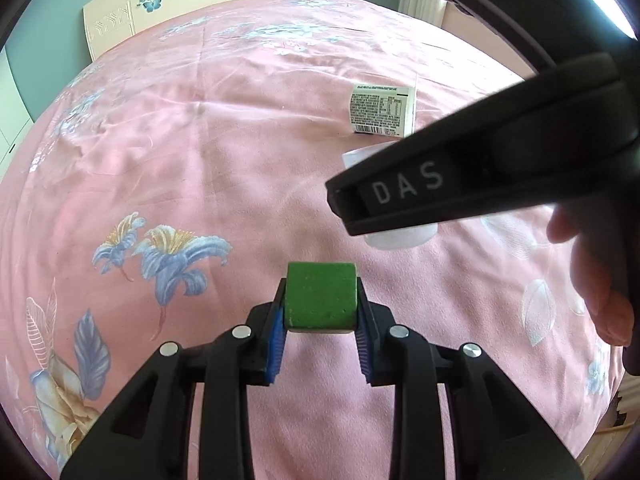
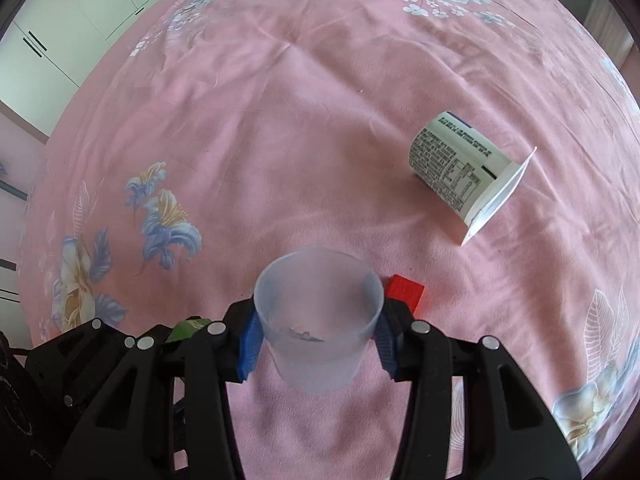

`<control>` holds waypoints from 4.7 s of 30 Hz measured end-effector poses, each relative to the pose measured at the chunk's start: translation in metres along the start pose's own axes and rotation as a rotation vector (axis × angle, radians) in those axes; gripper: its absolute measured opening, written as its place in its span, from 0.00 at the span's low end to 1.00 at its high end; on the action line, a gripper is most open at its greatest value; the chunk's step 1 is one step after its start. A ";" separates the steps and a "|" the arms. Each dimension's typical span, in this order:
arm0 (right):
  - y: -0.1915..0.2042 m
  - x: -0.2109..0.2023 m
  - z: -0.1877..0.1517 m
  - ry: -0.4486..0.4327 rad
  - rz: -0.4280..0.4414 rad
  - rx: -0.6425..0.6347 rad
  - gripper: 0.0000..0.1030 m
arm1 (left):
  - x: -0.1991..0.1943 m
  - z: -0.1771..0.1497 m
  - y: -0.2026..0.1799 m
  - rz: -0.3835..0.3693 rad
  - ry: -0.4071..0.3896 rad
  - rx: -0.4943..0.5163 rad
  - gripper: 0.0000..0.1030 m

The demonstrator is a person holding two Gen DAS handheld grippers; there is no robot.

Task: Collect trash
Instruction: 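Carry the green block and clear cup in both grippers to the bin, then open left gripper over the bin while right gripper releases the clear cup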

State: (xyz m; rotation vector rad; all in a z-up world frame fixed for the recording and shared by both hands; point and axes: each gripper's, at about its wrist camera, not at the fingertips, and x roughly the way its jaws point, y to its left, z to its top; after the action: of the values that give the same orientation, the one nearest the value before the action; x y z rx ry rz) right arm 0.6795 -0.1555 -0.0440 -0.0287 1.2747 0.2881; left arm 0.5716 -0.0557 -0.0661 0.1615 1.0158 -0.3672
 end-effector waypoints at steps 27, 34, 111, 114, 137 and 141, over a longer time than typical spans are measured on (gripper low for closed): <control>0.062 -0.362 -0.175 -0.387 -0.028 -0.051 0.47 | -0.324 -0.036 -0.055 0.191 -0.248 -0.016 0.31; 0.078 -0.427 -0.239 -0.461 -0.042 -0.092 0.47 | -0.391 -0.062 -0.074 0.214 -0.290 -0.022 0.31; 0.089 0.022 -0.556 0.305 0.195 -0.114 0.47 | -0.090 -0.415 -0.135 -0.060 0.499 0.056 0.31; 0.088 0.043 -0.564 0.335 0.207 -0.090 0.47 | -0.073 -0.424 -0.136 -0.078 0.528 0.034 0.31; 0.081 0.152 -0.582 0.476 0.191 0.065 0.47 | 0.028 -0.460 -0.129 -0.107 0.630 -0.164 0.31; 0.080 0.168 -0.584 0.504 0.166 0.070 0.47 | 0.042 -0.471 -0.126 -0.112 0.652 -0.178 0.31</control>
State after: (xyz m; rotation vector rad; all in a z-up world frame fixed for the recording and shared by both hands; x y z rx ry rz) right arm 0.1571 -0.1508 -0.3650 0.0693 1.7912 0.3944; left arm 0.1684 -0.0409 -0.3432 0.0609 1.6998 -0.3292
